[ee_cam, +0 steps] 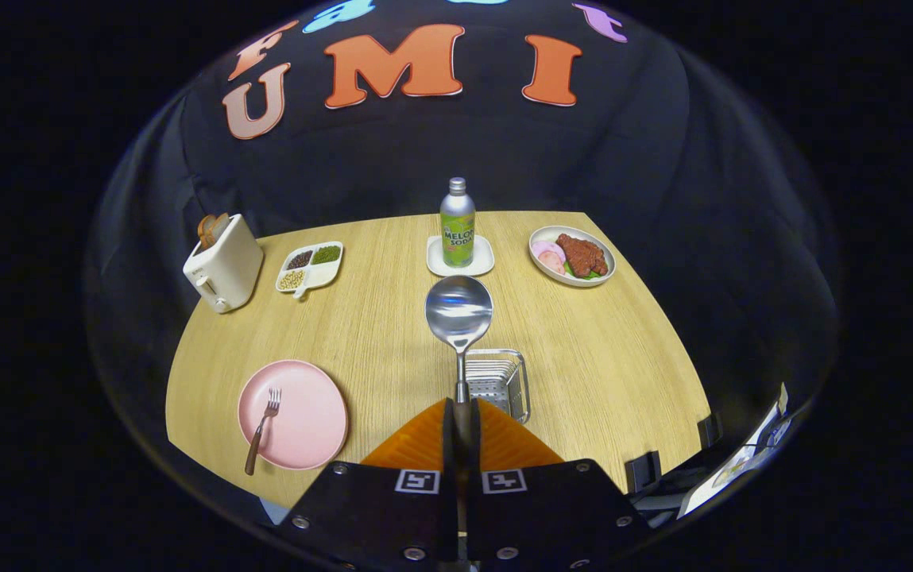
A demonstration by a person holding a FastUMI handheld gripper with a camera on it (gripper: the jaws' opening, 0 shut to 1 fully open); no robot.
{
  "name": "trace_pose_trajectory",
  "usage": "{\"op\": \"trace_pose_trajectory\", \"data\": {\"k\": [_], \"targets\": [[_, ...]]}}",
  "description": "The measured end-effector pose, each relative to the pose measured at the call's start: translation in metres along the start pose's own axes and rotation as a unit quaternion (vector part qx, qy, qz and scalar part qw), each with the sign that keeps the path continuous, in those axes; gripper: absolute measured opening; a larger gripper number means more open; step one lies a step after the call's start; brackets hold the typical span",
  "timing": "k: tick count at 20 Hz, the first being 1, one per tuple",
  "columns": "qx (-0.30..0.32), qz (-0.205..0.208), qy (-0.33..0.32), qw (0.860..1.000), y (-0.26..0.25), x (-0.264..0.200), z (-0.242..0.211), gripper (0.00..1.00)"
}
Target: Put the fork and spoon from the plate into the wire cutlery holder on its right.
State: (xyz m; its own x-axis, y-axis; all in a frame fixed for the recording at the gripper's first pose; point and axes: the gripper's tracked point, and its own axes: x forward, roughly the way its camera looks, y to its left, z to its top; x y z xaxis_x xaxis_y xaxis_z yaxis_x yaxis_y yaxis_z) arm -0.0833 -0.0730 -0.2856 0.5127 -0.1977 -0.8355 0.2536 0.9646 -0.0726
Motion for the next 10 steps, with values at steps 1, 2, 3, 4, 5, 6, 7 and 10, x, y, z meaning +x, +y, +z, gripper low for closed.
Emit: {"op": "trace_pose_trajectory", "data": {"k": [1, 2, 3, 4, 5, 6, 7, 10], "targets": [[-0.002, -0.001, 0.012, 1.000, -0.006, 0.003, -0.007, 0.05], [-0.005, -0.003, 0.023, 1.000, -0.008, 0.008, -0.012, 0.05], [-0.006, -0.004, 0.028, 1.000, -0.010, 0.013, -0.015, 0.05], [-0.008, -0.007, 0.035, 0.999, -0.013, 0.017, -0.018, 0.05], [-0.009, -0.010, 0.048, 0.999, -0.016, 0.022, -0.024, 0.05], [-0.009, -0.014, 0.062, 0.998, -0.020, 0.026, -0.031, 0.05], [-0.009, -0.015, 0.075, 0.997, -0.023, 0.029, -0.035, 0.05], [-0.007, -0.001, 0.105, 0.994, -0.025, 0.035, -0.044, 0.05]]}}
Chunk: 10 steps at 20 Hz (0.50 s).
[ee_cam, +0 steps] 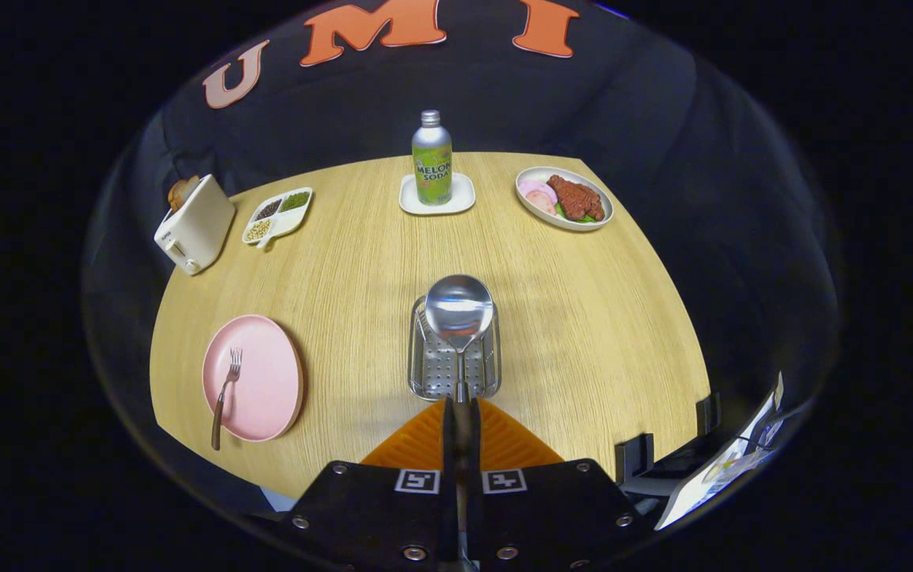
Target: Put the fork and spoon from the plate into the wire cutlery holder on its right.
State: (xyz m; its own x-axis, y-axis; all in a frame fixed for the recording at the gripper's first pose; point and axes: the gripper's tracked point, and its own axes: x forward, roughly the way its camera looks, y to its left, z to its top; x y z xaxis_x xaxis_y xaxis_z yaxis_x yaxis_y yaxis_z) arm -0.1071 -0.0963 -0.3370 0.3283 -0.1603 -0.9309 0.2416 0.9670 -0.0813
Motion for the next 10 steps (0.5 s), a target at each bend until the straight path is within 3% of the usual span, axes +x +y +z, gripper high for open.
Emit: {"op": "trace_pose_trajectory", "data": {"k": [6, 10], "targets": [[-0.024, 0.015, 0.036, 0.999, -0.007, 0.011, 0.000, 0.06], [-0.026, 0.025, 0.022, 0.999, -0.012, 0.019, 0.014, 0.09]]}}
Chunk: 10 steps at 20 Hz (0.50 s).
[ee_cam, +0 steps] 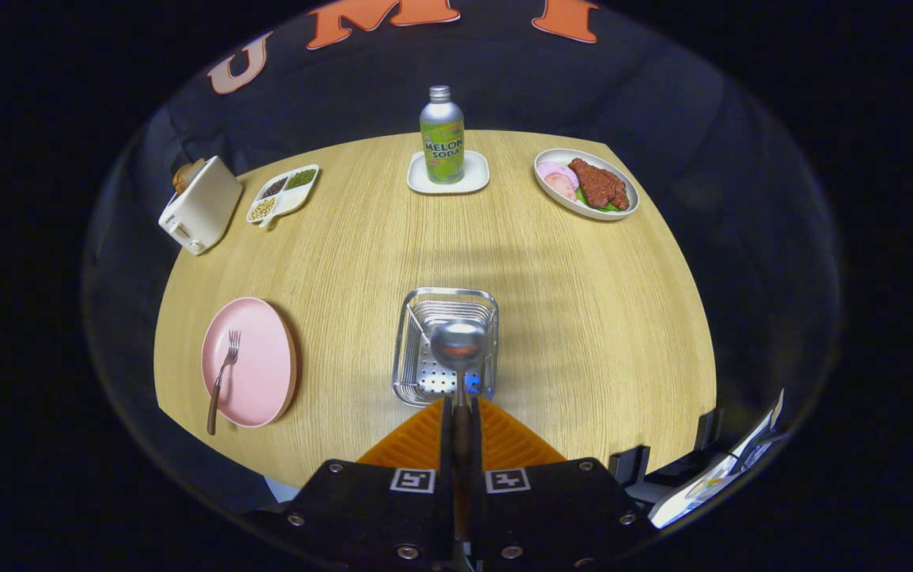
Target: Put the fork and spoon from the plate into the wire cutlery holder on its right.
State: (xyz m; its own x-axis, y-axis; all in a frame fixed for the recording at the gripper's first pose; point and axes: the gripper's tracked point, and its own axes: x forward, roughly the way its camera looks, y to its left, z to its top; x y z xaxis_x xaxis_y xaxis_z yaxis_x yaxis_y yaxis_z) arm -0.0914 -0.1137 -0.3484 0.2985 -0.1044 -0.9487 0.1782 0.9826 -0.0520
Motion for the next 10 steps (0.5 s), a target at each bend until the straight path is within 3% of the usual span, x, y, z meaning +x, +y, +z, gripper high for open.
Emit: {"op": "trace_pose_trajectory", "data": {"k": [6, 10], "targets": [[0.014, 0.026, -0.071, 0.997, 0.000, -0.001, 0.033, 0.11], [0.027, 0.041, -0.177, 0.983, 0.015, -0.024, 0.075, 0.12]]}}
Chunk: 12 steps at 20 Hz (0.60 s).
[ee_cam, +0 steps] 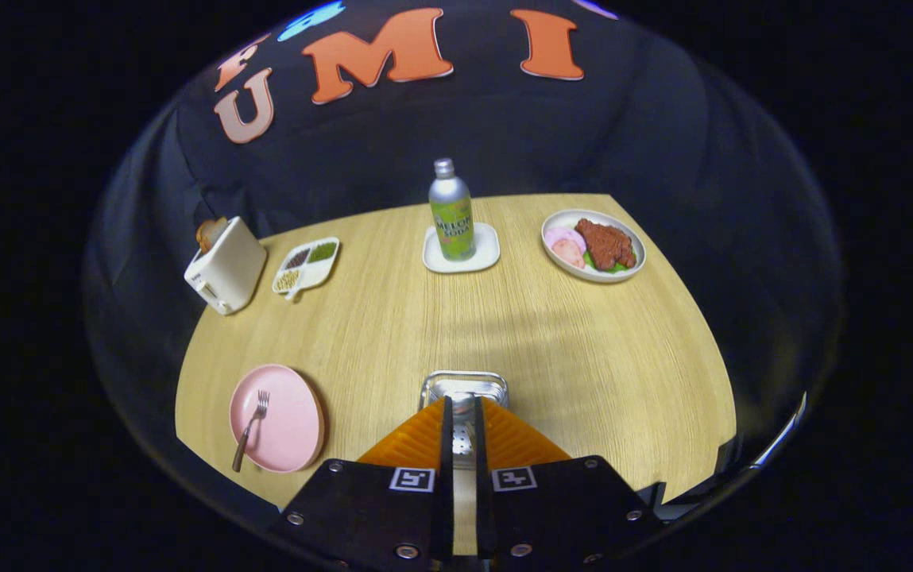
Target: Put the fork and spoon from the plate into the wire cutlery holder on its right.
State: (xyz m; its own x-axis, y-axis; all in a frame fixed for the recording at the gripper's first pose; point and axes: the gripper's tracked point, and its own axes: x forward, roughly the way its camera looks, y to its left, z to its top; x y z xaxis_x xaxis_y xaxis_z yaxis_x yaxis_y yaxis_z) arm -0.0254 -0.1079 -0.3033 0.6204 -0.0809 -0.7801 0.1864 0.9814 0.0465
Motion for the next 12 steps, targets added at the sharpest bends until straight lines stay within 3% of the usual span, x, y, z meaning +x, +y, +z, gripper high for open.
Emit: {"op": "trace_pose_trajectory", "data": {"k": [6, 9, 12], "targets": [[-0.007, -0.004, -0.121, 0.993, 0.047, -0.028, 0.041, 0.19], [-0.019, -0.035, -0.180, 0.983, 0.063, -0.044, 0.059, 0.37], [-0.019, -0.040, -0.211, 0.976, 0.093, -0.058, 0.067, 0.52]]}}
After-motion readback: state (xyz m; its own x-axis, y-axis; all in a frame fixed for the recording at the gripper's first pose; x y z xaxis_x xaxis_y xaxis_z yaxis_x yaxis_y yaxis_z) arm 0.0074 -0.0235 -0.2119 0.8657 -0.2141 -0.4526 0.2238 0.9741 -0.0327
